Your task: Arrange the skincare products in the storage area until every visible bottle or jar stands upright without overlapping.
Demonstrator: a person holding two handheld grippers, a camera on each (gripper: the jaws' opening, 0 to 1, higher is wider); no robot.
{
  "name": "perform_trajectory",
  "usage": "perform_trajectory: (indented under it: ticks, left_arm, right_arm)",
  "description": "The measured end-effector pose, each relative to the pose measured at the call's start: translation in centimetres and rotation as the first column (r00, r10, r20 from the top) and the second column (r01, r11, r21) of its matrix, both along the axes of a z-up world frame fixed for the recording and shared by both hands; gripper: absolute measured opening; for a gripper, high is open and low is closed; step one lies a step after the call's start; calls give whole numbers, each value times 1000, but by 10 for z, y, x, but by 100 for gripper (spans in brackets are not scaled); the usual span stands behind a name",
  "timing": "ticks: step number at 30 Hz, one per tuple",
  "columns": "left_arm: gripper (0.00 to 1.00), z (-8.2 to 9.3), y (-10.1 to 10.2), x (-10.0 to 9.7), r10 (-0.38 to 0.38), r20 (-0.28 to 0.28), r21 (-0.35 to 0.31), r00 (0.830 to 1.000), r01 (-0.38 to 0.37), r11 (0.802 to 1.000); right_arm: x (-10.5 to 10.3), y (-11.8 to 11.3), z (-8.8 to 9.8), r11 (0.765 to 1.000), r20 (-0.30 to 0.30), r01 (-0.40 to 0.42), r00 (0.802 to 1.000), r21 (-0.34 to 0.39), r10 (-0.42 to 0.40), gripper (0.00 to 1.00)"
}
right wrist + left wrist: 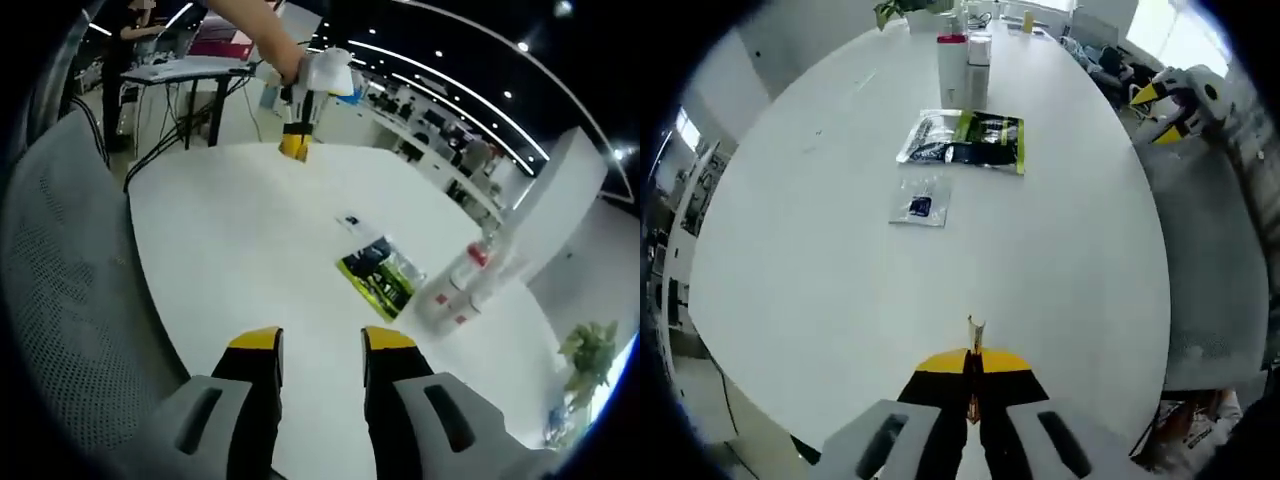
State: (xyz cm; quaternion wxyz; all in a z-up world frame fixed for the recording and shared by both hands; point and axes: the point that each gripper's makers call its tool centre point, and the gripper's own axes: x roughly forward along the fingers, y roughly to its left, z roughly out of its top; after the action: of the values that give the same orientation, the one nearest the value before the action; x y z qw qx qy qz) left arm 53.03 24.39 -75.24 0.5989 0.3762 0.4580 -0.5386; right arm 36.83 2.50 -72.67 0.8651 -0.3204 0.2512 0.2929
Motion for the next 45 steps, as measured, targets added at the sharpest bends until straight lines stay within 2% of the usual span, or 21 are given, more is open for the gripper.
perform_trajectory:
  ticks: [2, 4, 10, 12, 15, 16, 17, 18, 19, 21, 24, 27, 30, 33, 34, 35, 36, 37, 41, 43, 45]
  left_arm:
    - [0, 7, -11, -22, -3, 16, -15, 1000, 3, 1000]
    - [0, 14, -27, -45, 9, 13, -80, 1000, -8, 997]
    - [0, 27, -40, -104, 52, 63, -119, 997, -44, 992]
    - [0, 34, -47, -122, 129, 89, -178, 988, -112, 978]
    - [0, 37, -53, -152, 235, 68, -253, 970, -211, 944]
    - [0, 38, -54, -160, 280, 54, -271, 959, -255, 928]
    - [0, 40, -59, -172, 348, 20, -327, 937, -322, 888]
    - [0, 42, -62, -178, 386, 0, -361, 923, -360, 860]
    - [0, 43, -65, -187, 452, -35, -406, 892, -425, 809]
    - [0, 42, -68, -200, 511, -82, -443, 855, -491, 750]
    - [0, 34, -62, -216, 582, -55, -449, 811, -541, 711]
    - [0, 29, -62, -225, 605, -33, -462, 795, -549, 696]
    - [0, 21, -64, -232, 604, 26, -467, 797, -524, 712]
    - [0, 18, -65, -235, 628, 39, -490, 777, -532, 690]
    - [0, 18, -62, -233, 638, 92, -486, 764, -524, 699]
    - [1, 20, -63, -232, 586, 177, -480, 791, -450, 753]
    - [1, 23, -69, -233, 554, 202, -497, 808, -403, 769]
    - [1, 27, -77, -236, 529, 215, -523, 821, -360, 772]
    - [1, 12, -78, -243, 493, 215, -472, 843, -352, 808]
    - [1, 12, -82, -247, 454, 239, -465, 858, -310, 829]
    - [1, 12, -84, -251, 443, 244, -463, 863, -298, 835]
  right_arm:
    - [-2, 2, -1, 1000, -1, -11, 1000, -8, 11, 33]
    - [-2, 4, 2, 1000, 9, -27, 1000, -10, 27, 34]
    - [0, 3, 7, 1000, 32, -14, 999, 19, 13, 34]
    - [-1, 3, 5, 1000, 27, -13, 1000, 16, 12, 33]
    - [-3, 5, 1, 1000, 10, -21, 1000, 5, 21, 35]
    - [-8, 9, -2, 997, 0, -72, 997, -11, 72, 36]
    - [-11, 11, -3, 996, -6, -87, 996, -17, 87, 36]
    - [-13, 16, -4, 993, -1, -113, 994, -19, 113, 36]
    - [-15, 18, -5, 992, -5, -128, 992, -22, 128, 36]
    - [-18, 24, -4, 990, -12, -140, 990, -9, 140, 36]
    - [-25, 36, -4, 983, -29, -179, 983, 31, 180, 35]
    - [-33, 44, -5, 977, -56, -202, 977, 65, 205, 35]
    - [-46, 55, -3, 960, -70, -265, 960, 91, 272, 32]
    - [-63, 69, 1, 927, -76, -358, 927, 110, 367, 26]
    - [-67, 73, 2, 916, -72, -385, 916, 109, 394, 23]
    - [-72, 77, 4, 904, -65, -414, 904, 108, 422, 20]
    - [-77, 82, 8, 891, -60, -440, 892, 111, 448, 18]
    - [-81, 85, 9, 884, -64, -450, 886, 125, 459, 16]
    - [-88, 106, 21, 871, -82, -432, 884, 236, 460, 13]
    - [-87, 110, 19, 870, -85, -430, 884, 241, 460, 11]
    - [-89, 113, 15, 866, -103, -435, 877, 245, 469, 9]
